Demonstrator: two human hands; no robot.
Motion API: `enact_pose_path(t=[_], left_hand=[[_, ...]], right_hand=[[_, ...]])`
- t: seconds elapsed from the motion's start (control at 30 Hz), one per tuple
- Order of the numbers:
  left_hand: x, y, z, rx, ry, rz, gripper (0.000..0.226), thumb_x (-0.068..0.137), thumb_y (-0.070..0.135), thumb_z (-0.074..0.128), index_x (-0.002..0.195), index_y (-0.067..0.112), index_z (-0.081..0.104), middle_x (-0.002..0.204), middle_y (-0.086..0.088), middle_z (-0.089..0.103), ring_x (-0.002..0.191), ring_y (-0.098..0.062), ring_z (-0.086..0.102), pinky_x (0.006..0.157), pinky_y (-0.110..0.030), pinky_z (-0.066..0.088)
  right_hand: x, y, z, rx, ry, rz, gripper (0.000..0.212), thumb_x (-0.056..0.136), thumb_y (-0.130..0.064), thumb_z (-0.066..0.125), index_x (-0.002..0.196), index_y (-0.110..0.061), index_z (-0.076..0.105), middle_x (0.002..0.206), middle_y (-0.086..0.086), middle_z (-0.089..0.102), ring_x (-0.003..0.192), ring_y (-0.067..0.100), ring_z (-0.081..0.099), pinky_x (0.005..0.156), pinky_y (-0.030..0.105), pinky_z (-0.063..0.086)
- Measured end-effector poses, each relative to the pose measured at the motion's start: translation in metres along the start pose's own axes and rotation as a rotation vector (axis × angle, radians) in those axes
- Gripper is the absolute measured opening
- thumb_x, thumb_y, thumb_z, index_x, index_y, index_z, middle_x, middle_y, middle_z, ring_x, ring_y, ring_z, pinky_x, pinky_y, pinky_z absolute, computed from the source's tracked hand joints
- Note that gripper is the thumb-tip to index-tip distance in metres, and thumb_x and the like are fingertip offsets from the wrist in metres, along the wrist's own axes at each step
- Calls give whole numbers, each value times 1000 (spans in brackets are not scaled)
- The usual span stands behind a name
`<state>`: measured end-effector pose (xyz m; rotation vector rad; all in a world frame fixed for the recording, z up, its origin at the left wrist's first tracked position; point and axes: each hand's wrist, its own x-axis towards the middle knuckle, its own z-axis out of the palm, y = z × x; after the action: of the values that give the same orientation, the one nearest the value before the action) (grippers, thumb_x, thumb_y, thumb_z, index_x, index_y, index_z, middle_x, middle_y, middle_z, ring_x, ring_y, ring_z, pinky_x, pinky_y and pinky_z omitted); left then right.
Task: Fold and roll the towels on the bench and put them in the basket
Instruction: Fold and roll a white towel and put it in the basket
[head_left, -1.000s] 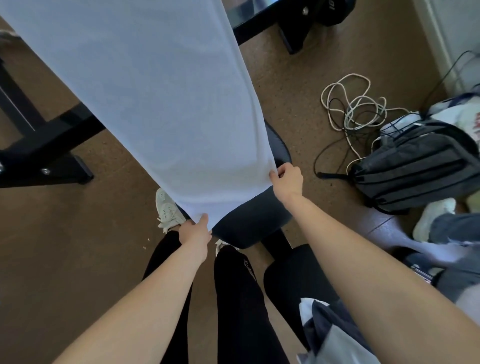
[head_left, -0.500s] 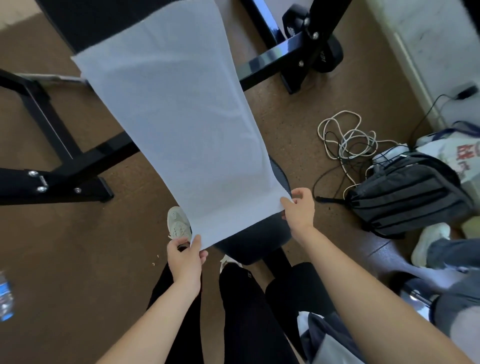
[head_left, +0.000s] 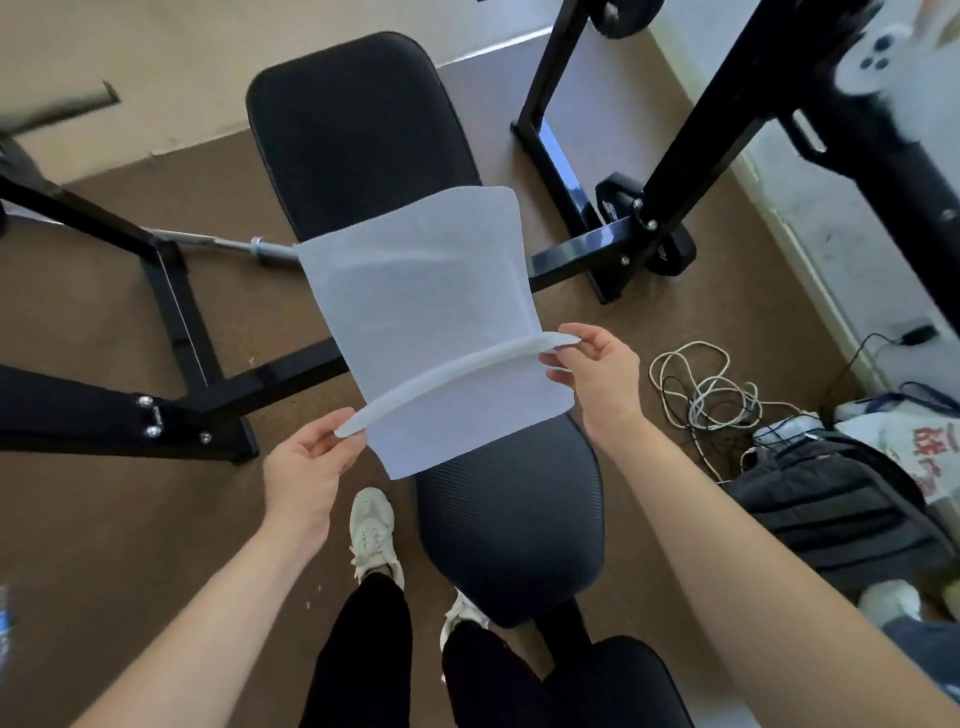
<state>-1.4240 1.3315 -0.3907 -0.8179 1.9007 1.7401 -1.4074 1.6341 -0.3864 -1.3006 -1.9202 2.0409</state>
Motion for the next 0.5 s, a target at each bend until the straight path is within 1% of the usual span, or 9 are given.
enact_pose_path(t=[0.03, 0.07, 0.13, 0.17, 0.27, 0.33, 0.4, 0.5], left_hand=[[6, 9, 0, 5, 22, 42, 23, 92, 2, 74, 110, 16, 77, 106, -1, 78, 96, -12, 73, 82, -22, 58], [13, 18, -1, -8, 35, 73, 18, 92, 6, 75, 105, 17, 77, 102, -3, 79, 91, -12, 74, 79, -20, 59], [30, 34, -1, -18, 42, 124, 10, 95, 13, 73, 102, 19, 77, 94, -4, 79, 83, -14, 74, 71, -18, 59], [39, 43, -1, 0, 42, 152, 8, 96, 17, 73, 102, 20, 77, 91, -4, 78, 81, -15, 74, 69, -20, 58], [63, 65, -1, 45, 57, 223, 10, 99, 25, 70, 103, 20, 77, 85, -1, 74, 77, -15, 68, 70, -27, 55], [76, 78, 1, 81, 68, 261, 10, 101, 27, 67, 103, 22, 76, 84, -1, 72, 77, -15, 66, 72, -29, 55], [86, 88, 5, 124, 66, 294, 13, 102, 26, 64, 106, 21, 75, 86, -1, 72, 78, -14, 66, 72, -29, 55], [99, 99, 12, 181, 74, 345, 15, 103, 27, 62, 111, 22, 74, 89, 0, 73, 79, -13, 67, 72, -28, 57]], right_hand=[[6, -9, 8, -20, 7, -43, 11, 97, -8, 66, 107, -10, 71, 95, 7, 79, 85, 21, 77, 72, 28, 62], [12, -19, 15, -34, 16, -78, 10, 99, -11, 64, 105, -7, 72, 92, 7, 79, 81, 21, 77, 70, 28, 61], [27, -35, 30, -60, 39, -122, 13, 101, -13, 61, 102, -6, 72, 86, 8, 77, 73, 20, 74, 64, 26, 60], [34, -43, 38, -70, 49, -140, 12, 101, -13, 61, 101, -7, 71, 81, 7, 75, 68, 19, 72, 61, 25, 59], [56, -59, 59, -107, 86, -189, 11, 101, -14, 61, 95, -13, 70, 74, 5, 70, 62, 16, 65, 56, 23, 54], [71, -65, 72, -153, 117, -215, 12, 101, -16, 61, 96, -14, 71, 78, 4, 67, 65, 14, 61, 58, 21, 51], [85, -69, 82, -196, 155, -235, 14, 101, -19, 61, 99, -12, 73, 80, 2, 66, 68, 12, 59, 61, 21, 51], [105, -75, 92, -238, 215, -254, 15, 100, -20, 61, 98, -13, 75, 76, -1, 65, 65, 9, 59, 61, 20, 52]])
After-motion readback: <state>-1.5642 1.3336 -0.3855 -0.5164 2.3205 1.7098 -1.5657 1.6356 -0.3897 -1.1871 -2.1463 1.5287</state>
